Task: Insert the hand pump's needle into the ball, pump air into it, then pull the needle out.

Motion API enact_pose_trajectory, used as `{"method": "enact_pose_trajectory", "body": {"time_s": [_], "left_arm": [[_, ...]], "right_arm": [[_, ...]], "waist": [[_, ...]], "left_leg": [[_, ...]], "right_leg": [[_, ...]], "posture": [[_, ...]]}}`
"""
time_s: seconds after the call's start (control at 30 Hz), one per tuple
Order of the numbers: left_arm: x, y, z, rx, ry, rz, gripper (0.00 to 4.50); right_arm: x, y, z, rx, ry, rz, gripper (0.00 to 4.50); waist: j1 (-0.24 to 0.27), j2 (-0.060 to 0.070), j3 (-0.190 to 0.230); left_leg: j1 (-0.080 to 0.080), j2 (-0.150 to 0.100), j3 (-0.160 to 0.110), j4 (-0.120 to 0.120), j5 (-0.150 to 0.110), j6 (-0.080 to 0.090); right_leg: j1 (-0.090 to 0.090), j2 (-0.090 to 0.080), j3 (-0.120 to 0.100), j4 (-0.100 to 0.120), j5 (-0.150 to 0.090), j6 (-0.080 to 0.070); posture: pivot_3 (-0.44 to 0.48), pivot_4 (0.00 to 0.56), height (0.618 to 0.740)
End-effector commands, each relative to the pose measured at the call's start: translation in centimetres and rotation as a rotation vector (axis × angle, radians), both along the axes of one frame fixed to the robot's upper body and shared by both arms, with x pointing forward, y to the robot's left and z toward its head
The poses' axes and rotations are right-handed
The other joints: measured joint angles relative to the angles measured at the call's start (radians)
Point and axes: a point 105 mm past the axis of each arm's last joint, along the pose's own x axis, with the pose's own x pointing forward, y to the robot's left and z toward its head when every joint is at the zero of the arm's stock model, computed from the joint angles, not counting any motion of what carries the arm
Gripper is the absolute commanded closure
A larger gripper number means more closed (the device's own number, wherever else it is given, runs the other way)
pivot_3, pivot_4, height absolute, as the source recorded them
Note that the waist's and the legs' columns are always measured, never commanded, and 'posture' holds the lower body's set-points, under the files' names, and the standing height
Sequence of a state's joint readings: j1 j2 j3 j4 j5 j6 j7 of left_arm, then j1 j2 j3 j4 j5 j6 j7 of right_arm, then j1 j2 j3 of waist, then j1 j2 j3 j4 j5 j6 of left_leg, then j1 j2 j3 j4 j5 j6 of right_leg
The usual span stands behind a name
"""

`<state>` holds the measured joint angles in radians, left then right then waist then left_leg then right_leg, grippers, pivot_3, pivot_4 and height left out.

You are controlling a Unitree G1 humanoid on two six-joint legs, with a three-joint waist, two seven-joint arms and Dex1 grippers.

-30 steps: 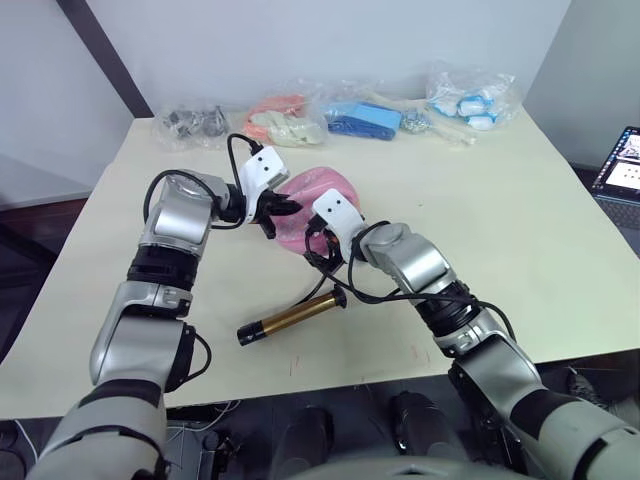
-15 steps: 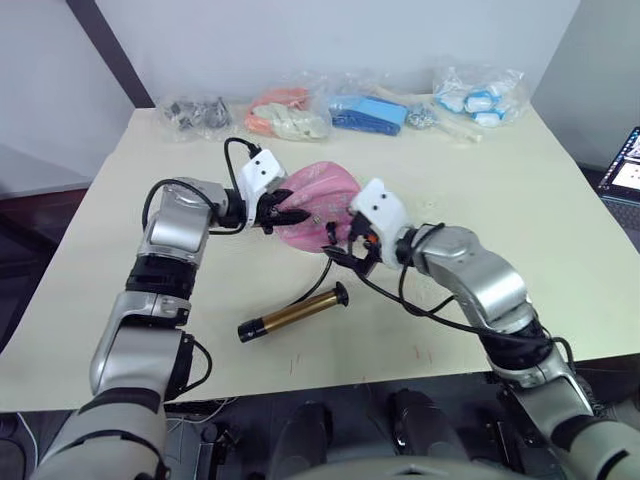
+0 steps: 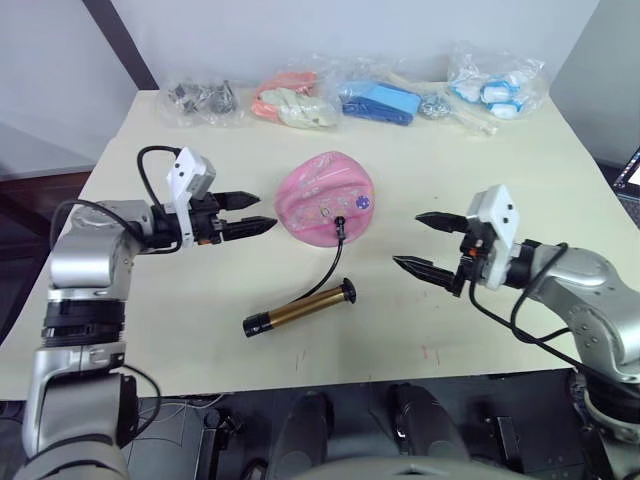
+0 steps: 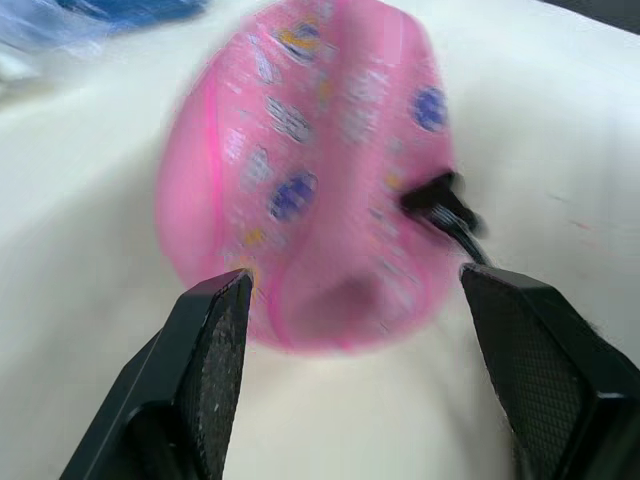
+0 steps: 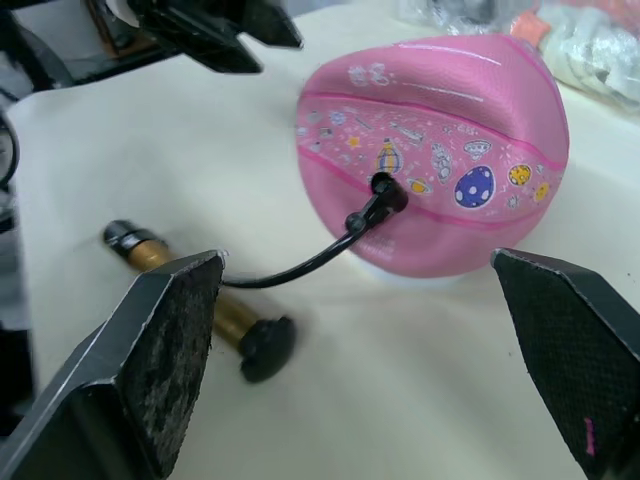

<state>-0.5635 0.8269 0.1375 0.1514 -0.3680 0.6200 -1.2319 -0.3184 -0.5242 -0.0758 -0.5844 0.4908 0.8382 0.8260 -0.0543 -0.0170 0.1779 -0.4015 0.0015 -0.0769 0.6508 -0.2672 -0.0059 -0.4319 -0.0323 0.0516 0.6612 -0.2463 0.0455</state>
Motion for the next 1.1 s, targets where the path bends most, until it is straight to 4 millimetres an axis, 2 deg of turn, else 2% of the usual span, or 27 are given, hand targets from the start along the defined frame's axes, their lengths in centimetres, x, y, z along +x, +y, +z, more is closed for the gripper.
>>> {"method": "enact_pose_trajectory", "body": {"time_s": [0.03, 0.17, 0.33, 0.47, 0.57, 0.7, 0.83, 0.97, 1.1], "left_arm": [[-3.3, 0.9, 1.1, 0.036, 0.028, -0.122, 1.0], [-5.6, 0.9, 0.5, 0.095, 0.094, -0.217, 1.0], [-6.7, 0.7, -0.3, 0.142, 0.136, -0.263, 1.0], [-7.9, -1.5, -2.0, 0.178, 0.195, -0.337, 1.0], [-8.6, -2.9, -3.1, 0.216, 0.228, -0.389, 1.0], [-8.4, -4.7, -4.7, 0.311, 0.258, -0.397, 1.0], [-8.2, -6.1, -5.3, 0.367, 0.265, -0.397, 1.0], [-7.2, -7.7, -6.3, 0.438, 0.244, -0.37, 1.0], [-6.4, -8.4, -7.1, 0.46, 0.229, -0.362, 1.0]], "right_arm": [[-2.3, -2.4, 1.8, -0.014, -0.11, 0.035, 0.0], [-3.9, -4.2, 1.9, -0.033, -0.118, 0.043, 0.0], [-5.0, -5.7, 1.7, -0.066, -0.103, 0.028, 0.0], [-6.7, -7.0, 1.5, -0.109, -0.071, 0.032, 0.0], [-7.5, -7.0, 1.3, -0.126, -0.054, 0.044, 0.0], [-8.0, -6.9, 1.4, -0.13, -0.051, 0.048, 0.0], [-8.3, -6.6, 1.5, -0.13, -0.051, 0.06, 0.0], [-8.5, -6.2, 1.7, -0.134, -0.047, 0.076, 0.0], [-8.6, -6.0, 1.7, -0.14, -0.037, 0.08, 0.0]], "waist": [[0.001, 0.0, 0.002], [0.012, 0.0, 0.003], [0.016, 0.0, 0.003], [0.019, 0.0, 0.003], [0.02, 0.0, 0.003], [0.019, 0.0, 0.003], [0.018, 0.0, 0.003], [0.022, 0.0, 0.003], [0.023, -0.001, 0.003]], "left_leg": [[0.0, 0.0, 0.001, 0.0, 0.0, 0.0], [0.001, 0.001, 0.001, 0.0, 0.0, 0.0], [0.002, 0.001, 0.001, 0.002, 0.0, 0.0], [0.004, 0.001, 0.001, 0.003, 0.0, 0.0], [0.004, 0.001, 0.0, 0.003, 0.0, 0.0], [0.006, 0.001, 0.0, 0.004, 0.0, 0.0], [0.009, 0.001, -0.001, 0.006, 0.0, 0.0], [0.01, 0.001, -0.002, 0.008, 0.0, 0.0], [0.009, 0.001, -0.003, 0.01, 0.0, 0.0]], "right_leg": [[0.0, 0.0, -0.001, 0.0, 0.0, 0.0], [0.001, 0.0, -0.002, 0.0, -0.001, 0.0], [0.005, 0.0, -0.002, 0.0, -0.001, 0.0], [0.007, 0.001, -0.002, 0.0, -0.001, 0.0], [0.008, 0.001, -0.003, 0.0, -0.001, 0.001], [0.01, 0.002, -0.003, 0.001, -0.001, 0.001], [0.014, 0.003, -0.004, 0.001, -0.002, 0.003], [0.016, 0.003, -0.004, 0.001, -0.002, 0.003], [0.017, 0.003, -0.005, 0.001, -0.001, 0.001]], "posture": [[0.0, 0.15, 0.74], [0.0, 0.15, 0.74], [0.0, 0.15, 0.74], [0.0, 0.15, 0.74], [0.0, 0.15, 0.74], [0.0, 0.15, 0.74], [0.0, 0.15, 0.74], [0.0, 0.15, 0.74], [0.0, 0.15, 0.74]]}}
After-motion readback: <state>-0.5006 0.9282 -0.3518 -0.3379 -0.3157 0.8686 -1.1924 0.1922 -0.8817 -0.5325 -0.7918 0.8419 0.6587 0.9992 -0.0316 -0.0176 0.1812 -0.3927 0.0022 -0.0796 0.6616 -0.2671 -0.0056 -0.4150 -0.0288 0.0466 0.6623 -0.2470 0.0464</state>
